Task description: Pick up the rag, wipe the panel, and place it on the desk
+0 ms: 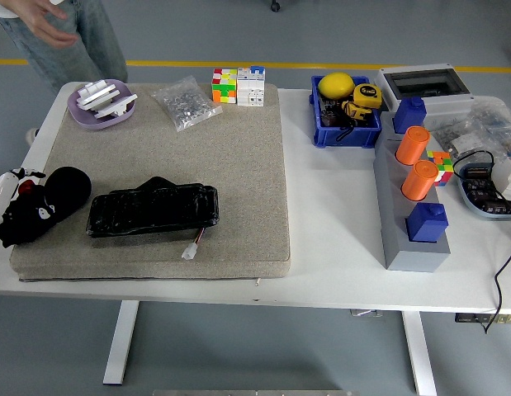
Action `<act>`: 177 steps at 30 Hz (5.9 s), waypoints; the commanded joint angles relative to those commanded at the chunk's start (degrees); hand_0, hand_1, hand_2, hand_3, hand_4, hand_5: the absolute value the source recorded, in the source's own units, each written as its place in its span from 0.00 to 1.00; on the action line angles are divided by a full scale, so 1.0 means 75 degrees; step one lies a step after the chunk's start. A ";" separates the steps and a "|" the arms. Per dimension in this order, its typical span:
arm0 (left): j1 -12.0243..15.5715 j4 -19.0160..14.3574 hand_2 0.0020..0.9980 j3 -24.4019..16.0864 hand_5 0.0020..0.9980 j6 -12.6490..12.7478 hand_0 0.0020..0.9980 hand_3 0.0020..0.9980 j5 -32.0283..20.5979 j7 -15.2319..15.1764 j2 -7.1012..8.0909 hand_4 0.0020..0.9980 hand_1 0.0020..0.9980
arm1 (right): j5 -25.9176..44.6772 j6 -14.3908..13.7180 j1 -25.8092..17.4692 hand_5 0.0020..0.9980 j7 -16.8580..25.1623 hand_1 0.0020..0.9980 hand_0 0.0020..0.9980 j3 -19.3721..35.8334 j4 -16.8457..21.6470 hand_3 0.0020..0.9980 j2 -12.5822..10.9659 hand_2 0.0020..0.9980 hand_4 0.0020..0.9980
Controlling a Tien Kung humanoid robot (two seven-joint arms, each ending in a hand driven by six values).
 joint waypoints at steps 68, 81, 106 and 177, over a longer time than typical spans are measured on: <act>0.0802 -0.3611 0.57 0.2455 0.00 0.0552 0.26 0.51 0.1218 0.0992 -0.0003 0.23 0.27 | -0.0220 -0.0081 0.0058 0.49 0.0064 0.68 0.78 0.0308 0.0000 0.62 -0.0084 0.69 1.00; 0.0333 -0.3759 0.57 0.3477 0.00 0.0438 0.26 0.51 0.1218 0.1085 -0.0017 0.24 0.26 | -0.0216 -0.0108 0.0080 0.50 0.0049 0.68 0.77 0.0291 0.0000 0.62 -0.0094 0.69 1.00; 0.0112 -0.3766 0.56 0.4082 0.01 0.0402 0.25 0.50 0.1218 0.1123 -0.0202 0.24 0.26 | 0.0039 -0.0185 0.0123 0.50 0.0002 0.68 0.77 0.0078 0.0000 0.62 -0.0050 0.69 1.00; 0.0480 -0.3298 0.55 0.3139 0.00 0.0564 0.26 0.51 0.1218 0.1131 -0.0206 0.27 0.27 | -0.0388 -0.0154 0.0065 0.50 0.0041 0.66 0.77 0.0562 0.0000 0.62 -0.0039 0.68 1.00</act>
